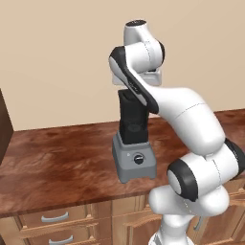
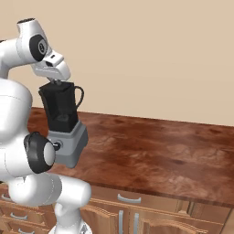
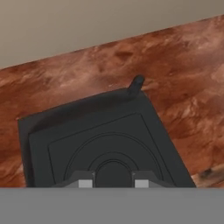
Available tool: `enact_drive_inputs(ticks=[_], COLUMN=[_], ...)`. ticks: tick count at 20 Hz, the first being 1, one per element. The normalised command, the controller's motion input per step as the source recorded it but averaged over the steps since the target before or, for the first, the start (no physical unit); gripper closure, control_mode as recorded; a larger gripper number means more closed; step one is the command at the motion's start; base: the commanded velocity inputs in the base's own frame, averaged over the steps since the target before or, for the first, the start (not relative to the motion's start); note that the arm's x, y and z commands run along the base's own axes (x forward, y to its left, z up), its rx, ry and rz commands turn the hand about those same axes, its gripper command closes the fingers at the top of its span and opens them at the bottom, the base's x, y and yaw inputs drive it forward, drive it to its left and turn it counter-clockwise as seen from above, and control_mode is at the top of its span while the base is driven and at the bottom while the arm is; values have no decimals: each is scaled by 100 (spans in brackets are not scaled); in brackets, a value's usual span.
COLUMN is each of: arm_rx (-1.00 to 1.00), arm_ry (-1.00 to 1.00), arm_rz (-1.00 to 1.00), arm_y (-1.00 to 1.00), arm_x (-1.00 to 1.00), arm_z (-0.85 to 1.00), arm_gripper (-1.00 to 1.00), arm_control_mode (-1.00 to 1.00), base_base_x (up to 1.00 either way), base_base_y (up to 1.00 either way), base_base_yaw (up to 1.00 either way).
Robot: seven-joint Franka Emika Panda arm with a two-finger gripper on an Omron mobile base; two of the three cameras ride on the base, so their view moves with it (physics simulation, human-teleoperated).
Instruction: Close the lid blender by securely placing the lid on top.
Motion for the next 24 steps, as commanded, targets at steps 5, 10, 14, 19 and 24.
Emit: enact_drive_inputs(ticks=[5,10,14,19,24], arm_rx=[0,0,0,0,0], arm_ry=[-16,-1,5,2,0], arm_rz=[0,0,0,0,0], arm_y=[0,5,7,4,0], arm_x=[7,17,14,0,0], arm_z=[-1,-31,-46,-36,-11], arm_gripper=[100,100,100,-100,-100], arm_control_mode=[-100,-100,-100,-100,-100], base_base_x=[0,0,0,0,0], base_base_y=[0,0,0,0,0], base_base_yaw=[0,0,0,0,0])
